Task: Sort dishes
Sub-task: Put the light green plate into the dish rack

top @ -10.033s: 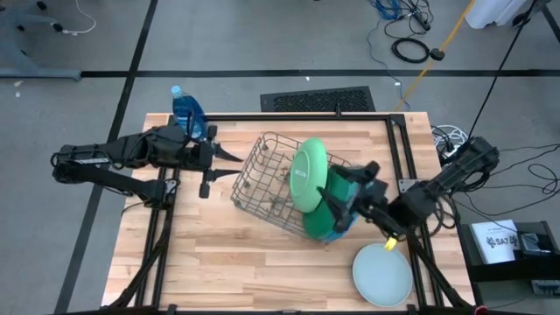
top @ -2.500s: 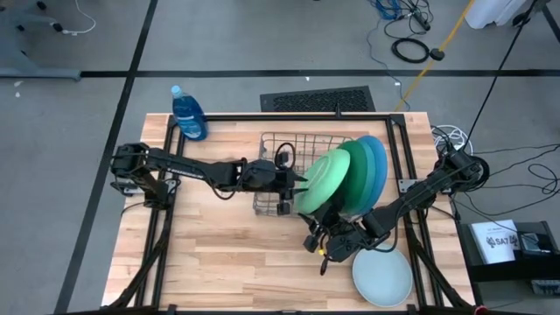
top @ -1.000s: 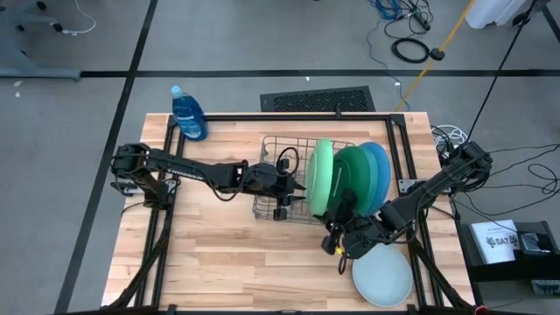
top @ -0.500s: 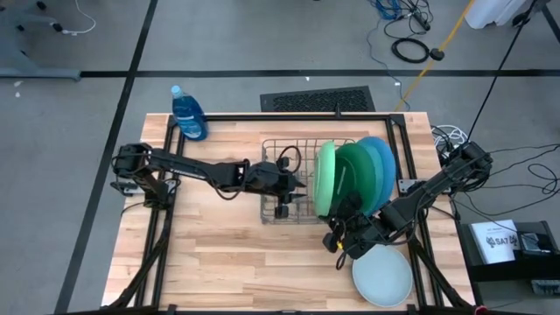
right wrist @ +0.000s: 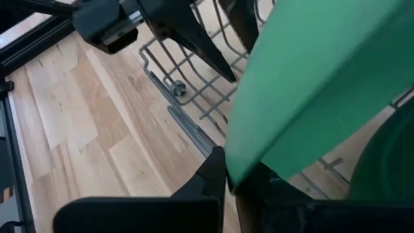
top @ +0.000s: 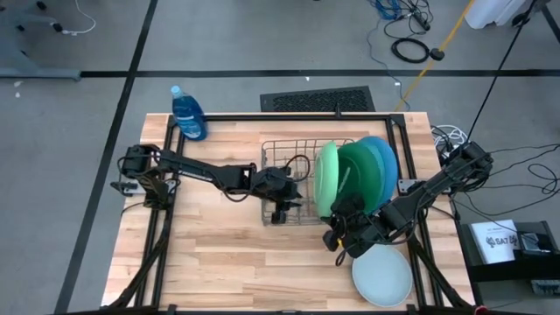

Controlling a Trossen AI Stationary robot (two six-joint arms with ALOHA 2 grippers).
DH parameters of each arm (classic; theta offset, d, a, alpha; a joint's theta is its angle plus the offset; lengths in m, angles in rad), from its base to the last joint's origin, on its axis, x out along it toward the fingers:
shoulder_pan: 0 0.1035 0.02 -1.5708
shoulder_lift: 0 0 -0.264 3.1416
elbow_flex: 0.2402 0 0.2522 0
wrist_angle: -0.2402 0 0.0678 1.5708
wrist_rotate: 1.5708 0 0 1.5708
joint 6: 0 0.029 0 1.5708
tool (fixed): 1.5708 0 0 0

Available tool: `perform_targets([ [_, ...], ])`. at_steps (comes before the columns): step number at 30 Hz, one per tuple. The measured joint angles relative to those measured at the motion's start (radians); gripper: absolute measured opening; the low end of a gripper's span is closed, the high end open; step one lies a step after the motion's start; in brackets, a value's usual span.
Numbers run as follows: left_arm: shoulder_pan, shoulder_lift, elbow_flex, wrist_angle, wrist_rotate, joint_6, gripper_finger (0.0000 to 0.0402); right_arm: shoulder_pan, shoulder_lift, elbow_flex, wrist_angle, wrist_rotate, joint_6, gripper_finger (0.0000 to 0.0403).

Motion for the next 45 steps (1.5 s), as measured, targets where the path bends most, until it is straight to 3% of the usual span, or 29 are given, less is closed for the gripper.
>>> perform_targets([
  [7, 0.014, 0.010, 0.007, -0.102, 0.007, -0.027, 0.0127, -0.001, 0.000, 0.000, -0.028, -0.034, 0.051, 0.0004],
  [26, 0.023, 0.011, 0.006, -0.160, 0.049, -0.054, 0.0127, -0.020, 0.002, 0.000, -0.069, -0.090, 0.082, 0.0003],
  [39, 0.025, 0.018, -0.006, 0.203, 0.017, -0.053, 0.0127, -0.026, 0.002, -0.003, -0.085, -0.110, 0.057, 0.0003],
  [45, 0.025, 0.072, -0.004, 0.232, 0.029, -0.053, 0.0127, -0.026, 0.002, -0.003, -0.076, -0.100, 0.052, 0.0009],
])
